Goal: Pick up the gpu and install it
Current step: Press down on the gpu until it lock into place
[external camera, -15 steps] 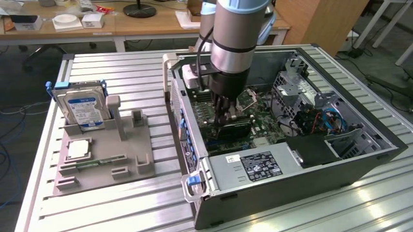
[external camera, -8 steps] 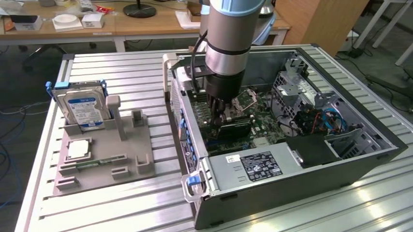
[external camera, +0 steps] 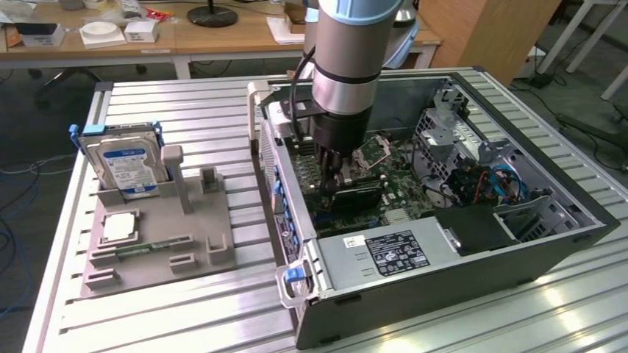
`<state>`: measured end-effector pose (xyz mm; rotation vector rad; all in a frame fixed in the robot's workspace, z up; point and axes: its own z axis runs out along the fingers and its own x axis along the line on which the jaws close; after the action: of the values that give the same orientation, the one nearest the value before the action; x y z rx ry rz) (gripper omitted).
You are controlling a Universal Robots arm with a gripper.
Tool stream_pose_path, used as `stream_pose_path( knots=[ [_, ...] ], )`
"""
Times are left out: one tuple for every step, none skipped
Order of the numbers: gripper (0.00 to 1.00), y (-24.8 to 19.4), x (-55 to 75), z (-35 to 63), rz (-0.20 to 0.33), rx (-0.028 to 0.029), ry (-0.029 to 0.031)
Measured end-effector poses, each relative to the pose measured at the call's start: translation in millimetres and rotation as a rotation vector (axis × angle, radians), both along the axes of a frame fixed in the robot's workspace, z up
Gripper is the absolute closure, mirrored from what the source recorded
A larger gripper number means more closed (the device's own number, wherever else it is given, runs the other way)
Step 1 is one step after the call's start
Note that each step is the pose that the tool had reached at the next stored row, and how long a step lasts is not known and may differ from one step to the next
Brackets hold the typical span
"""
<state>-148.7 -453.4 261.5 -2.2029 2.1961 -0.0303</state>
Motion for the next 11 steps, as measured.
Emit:
stream_pose_path(
  knots=[
    [0.90, 0.0, 0.0, -0.1, 0.000, 0.0001, 0.0000],
    [0.90, 0.0, 0.0, -0.2, 0.000, 0.0006, -0.0002],
    [0.90, 0.2, 0.0, 0.4, 0.000, 0.0017, -0.0008],
    [0.90, 0.5, 0.1, 1.9, 0.000, 0.0035, -0.0018],
    [0.90, 0.5, 0.1, 4.4, 0.000, 0.0042, -0.0026],
    [0.90, 0.4, 0.0, 8.0, 0.000, 0.0022, -0.0013],
    [0.90, 0.4, 0.0, 10.5, 0.000, 0.0016, -0.0009],
    [0.90, 0.4, 0.0, 11.8, 0.000, 0.0019, -0.0011],
    [0.90, 0.4, 0.0, 13.1, 0.000, 0.0016, -0.0009],
    [0.90, 0.5, 0.0, 14.0, 0.000, 0.0014, -0.0008],
    [0.90, 0.5, 0.0, 15.0, 0.000, 0.0015, -0.0008]
  ],
)
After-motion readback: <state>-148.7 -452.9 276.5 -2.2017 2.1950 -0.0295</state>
